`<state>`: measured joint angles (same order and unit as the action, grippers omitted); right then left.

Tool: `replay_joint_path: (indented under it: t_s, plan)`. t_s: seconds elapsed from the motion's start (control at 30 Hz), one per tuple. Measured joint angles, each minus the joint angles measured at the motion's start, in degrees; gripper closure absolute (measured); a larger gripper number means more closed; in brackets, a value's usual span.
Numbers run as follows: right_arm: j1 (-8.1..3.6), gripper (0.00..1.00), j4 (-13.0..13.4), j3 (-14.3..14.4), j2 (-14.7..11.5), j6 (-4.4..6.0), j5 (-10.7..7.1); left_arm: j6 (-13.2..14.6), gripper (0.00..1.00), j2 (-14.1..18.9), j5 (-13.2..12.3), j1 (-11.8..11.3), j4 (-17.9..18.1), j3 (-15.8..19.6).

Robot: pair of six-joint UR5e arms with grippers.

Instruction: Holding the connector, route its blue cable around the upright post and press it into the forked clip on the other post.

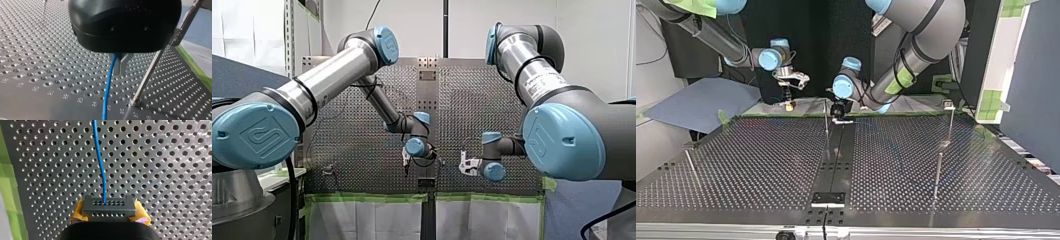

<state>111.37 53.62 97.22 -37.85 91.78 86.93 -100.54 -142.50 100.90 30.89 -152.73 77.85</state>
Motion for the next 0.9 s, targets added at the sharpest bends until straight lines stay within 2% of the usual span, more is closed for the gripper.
replay_joint_path:
  t_s: [0.37,0.9]
  plan:
    - [-0.29,1.0,-2.21,-2.18,0.0,0.11,-1.73,-0.05,1.0,0.0,0.37,-0.41,-0.06,-0.16]
    - [-1.62,1.0,-5.75,-4.89,0.0,-0.15,-2.36,0.41,1.0,0.0,1.95,-1.05,-0.64,-0.39]
